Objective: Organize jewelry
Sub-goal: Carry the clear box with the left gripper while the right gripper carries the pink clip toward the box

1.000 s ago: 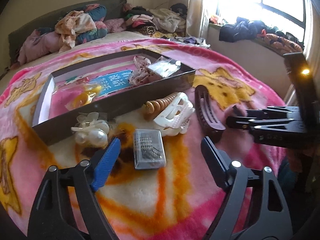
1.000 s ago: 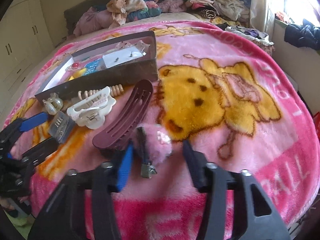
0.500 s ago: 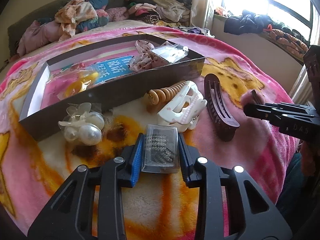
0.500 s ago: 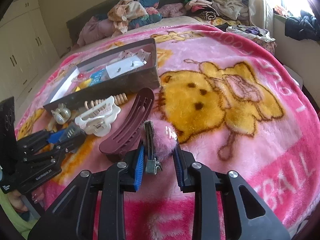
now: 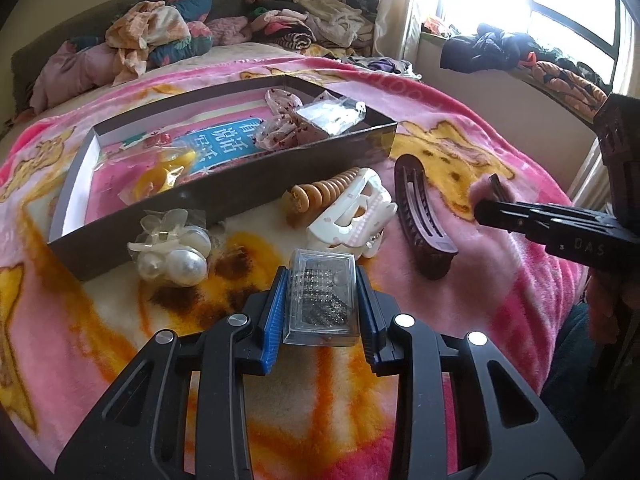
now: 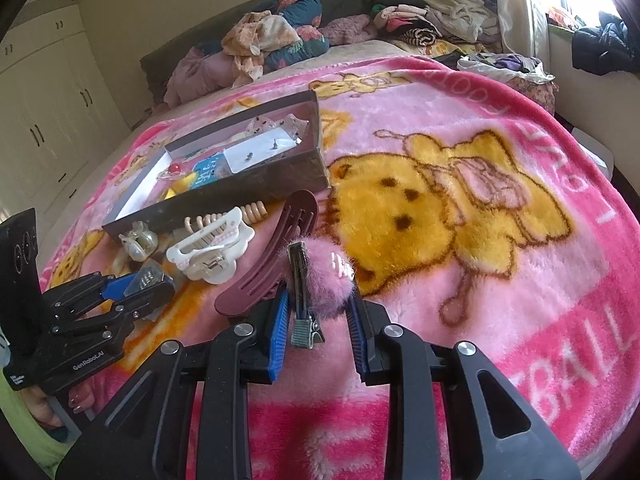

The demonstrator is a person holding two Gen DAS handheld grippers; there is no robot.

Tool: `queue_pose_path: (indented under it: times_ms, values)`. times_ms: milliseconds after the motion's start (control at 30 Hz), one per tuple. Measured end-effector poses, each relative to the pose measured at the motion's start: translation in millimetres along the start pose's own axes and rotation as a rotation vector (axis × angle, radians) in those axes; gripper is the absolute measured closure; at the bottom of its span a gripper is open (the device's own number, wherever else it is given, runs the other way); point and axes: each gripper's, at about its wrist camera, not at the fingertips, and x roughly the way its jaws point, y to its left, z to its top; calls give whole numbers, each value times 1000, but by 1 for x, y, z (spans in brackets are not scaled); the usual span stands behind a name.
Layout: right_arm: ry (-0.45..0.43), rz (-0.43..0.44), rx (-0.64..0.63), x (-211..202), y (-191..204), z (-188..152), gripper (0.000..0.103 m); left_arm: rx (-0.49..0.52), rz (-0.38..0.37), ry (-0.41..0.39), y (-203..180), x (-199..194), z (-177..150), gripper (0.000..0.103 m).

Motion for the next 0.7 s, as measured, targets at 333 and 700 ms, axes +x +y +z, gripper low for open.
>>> queue_pose_path:
  times_ms: [333,700]
  values:
    - [-32,26,-11,-11,10,8,77,-20,5,-41,7,-14,13,79]
    - [-66,52,-36,-17,27,26,77,-37,5,-80,18,-21,31,79]
